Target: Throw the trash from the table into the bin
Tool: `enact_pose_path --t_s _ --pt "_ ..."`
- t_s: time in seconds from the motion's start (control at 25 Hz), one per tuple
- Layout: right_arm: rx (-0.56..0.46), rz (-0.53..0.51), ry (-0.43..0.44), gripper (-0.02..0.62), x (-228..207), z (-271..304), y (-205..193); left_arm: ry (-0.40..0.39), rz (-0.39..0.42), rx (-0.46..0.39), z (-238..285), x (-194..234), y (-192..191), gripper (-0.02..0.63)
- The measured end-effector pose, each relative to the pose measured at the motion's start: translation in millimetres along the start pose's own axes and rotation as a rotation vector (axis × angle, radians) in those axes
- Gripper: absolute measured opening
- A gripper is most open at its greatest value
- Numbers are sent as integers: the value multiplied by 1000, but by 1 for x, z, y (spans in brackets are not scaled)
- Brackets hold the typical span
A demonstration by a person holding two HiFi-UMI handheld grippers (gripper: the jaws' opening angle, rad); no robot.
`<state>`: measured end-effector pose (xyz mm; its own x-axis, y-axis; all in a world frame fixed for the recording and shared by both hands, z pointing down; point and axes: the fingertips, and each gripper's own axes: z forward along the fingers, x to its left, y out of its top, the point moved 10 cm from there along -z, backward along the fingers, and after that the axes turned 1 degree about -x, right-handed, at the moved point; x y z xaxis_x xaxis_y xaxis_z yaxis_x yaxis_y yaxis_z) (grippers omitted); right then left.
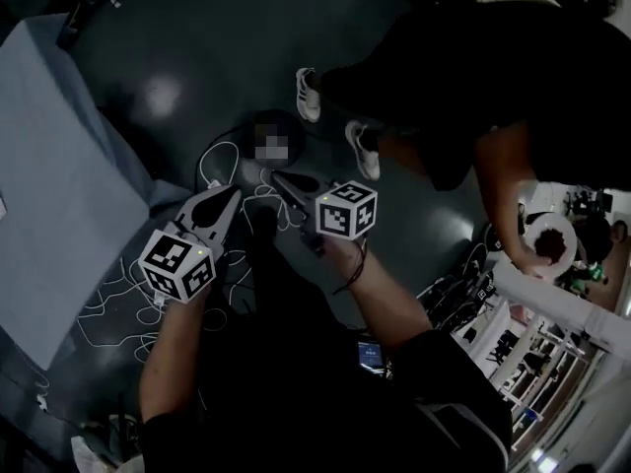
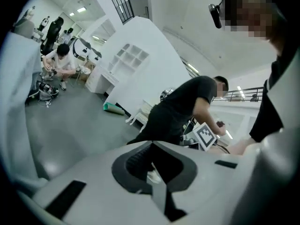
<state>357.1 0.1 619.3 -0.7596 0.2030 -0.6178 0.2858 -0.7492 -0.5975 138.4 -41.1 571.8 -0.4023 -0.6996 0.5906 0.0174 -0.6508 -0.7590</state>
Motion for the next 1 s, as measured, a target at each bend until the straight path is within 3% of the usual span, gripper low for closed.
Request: enact_pose_path --t_s 0.28,0.44,0.68,1.0 --pt "-1 -117 41 2 84 -11 35 32 48 -33 -80 -23 38 12" --pt "4 -201 88 2 129 -10 57 81 60 -95 -123 -27 57 12" --pt "-15 -278 140 2 197 -10 73 152 99 -122 -200 -44 74 12" --pt "-46 -411 256 2 297 23 97 263 171 -276 -311 -62 102 12"
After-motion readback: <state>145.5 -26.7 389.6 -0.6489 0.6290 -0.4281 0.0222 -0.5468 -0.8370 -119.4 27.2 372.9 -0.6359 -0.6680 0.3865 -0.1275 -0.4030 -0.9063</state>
